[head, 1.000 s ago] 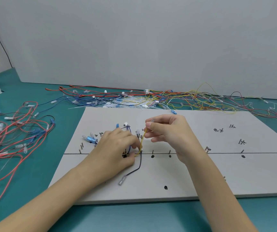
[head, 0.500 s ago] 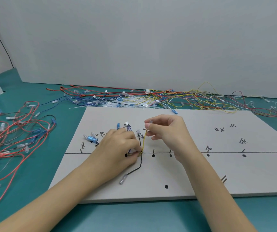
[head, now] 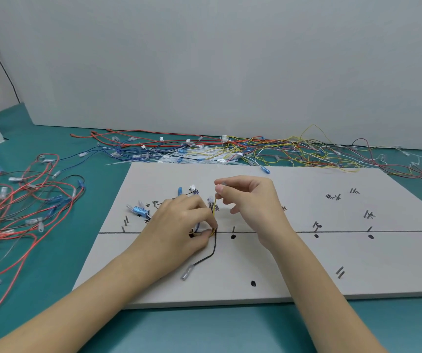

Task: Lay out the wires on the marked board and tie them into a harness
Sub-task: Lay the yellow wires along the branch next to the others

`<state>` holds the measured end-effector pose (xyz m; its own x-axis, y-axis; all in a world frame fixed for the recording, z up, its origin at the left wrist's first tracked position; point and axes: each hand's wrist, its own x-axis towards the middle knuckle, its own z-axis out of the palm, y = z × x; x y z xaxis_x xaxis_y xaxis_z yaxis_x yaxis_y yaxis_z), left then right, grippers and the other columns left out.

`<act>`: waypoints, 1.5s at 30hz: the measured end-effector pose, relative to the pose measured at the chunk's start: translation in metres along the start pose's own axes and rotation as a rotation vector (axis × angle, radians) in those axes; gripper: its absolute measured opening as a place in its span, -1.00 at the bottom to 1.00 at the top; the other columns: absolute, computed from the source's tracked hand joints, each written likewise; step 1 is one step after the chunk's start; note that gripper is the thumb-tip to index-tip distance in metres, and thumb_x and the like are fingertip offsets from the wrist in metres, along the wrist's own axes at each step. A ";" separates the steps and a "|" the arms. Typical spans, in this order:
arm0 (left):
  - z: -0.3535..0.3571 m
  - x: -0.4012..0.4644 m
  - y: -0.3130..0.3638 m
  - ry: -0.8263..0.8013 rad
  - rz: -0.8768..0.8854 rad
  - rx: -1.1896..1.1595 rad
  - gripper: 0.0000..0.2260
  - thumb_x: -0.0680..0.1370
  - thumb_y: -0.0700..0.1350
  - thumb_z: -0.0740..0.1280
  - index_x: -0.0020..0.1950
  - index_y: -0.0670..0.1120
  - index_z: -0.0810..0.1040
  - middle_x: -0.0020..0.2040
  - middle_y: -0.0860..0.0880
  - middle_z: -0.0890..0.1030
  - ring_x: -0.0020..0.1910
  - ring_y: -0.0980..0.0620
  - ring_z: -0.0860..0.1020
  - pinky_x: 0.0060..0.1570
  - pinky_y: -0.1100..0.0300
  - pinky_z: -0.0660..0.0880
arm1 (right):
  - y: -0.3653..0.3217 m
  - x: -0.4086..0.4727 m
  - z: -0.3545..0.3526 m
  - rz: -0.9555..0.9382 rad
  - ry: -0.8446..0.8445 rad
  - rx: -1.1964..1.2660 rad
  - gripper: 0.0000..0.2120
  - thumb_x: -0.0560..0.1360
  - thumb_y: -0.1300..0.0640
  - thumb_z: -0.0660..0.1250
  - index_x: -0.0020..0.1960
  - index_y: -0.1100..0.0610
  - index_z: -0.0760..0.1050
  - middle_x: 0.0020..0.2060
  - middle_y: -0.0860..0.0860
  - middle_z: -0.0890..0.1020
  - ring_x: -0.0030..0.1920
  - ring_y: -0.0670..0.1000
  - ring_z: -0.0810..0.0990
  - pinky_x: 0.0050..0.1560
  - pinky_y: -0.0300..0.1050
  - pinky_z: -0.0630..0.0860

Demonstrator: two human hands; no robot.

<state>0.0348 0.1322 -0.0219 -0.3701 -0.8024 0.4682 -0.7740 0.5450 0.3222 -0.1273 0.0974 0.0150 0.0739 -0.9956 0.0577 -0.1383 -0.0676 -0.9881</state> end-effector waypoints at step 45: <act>0.004 -0.001 -0.008 -0.154 -0.102 -0.137 -0.82 0.56 -0.06 0.35 0.11 0.12 0.68 0.35 0.22 0.43 0.27 0.23 0.39 0.13 0.40 0.28 | 0.026 0.047 0.010 -0.086 -0.064 -0.525 -0.88 0.48 0.19 0.38 -0.12 0.07 0.70 -0.25 -0.03 0.71 -0.18 -0.06 0.62 -0.18 -0.23 0.48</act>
<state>0.0395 0.1274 -0.0279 -0.3756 -0.8771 0.2993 -0.7386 0.4784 0.4750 -0.1180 0.0497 -0.0092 0.1650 -0.9801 0.1103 -0.6036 -0.1887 -0.7746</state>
